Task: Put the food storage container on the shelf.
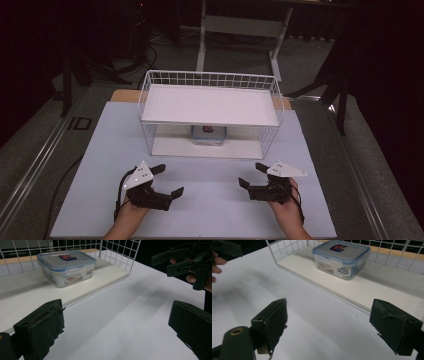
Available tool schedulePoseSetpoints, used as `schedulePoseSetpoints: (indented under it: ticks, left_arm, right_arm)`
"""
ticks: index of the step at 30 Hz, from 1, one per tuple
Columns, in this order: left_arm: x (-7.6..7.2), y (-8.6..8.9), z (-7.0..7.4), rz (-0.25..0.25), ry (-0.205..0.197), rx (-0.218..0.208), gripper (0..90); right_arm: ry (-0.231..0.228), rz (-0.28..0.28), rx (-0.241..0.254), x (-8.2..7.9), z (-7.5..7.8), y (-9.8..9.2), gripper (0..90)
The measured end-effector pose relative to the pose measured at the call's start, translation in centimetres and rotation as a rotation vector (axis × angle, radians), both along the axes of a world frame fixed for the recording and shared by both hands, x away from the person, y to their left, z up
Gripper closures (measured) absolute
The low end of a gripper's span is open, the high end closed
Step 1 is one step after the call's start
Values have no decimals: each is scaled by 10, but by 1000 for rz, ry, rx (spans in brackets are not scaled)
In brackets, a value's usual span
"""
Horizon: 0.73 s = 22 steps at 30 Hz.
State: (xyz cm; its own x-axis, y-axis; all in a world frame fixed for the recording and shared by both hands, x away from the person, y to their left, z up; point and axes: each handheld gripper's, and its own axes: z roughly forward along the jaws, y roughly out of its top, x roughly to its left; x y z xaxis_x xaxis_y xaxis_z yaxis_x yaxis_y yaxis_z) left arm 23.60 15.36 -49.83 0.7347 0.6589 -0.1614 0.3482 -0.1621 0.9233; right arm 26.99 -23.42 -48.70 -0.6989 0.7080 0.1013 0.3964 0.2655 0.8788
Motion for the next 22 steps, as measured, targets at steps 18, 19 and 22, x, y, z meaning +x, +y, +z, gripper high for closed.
schedulePoseSetpoints:
  ticks: [18, 19, 22]
  left_arm:
    - [3, -5, -9, -13, 7, -7, 10]
    - [3, -5, -9, -14, 12, -10, 10]
    - [4, -5, -10, -13, 16, -14, 10]
  right_arm:
    - [-6, -8, -25, 8, -20, -15, 147]
    - [-1, -10, -25, 9, -21, -16, 147]
    - [3, -11, -26, 9, -22, -15, 146]
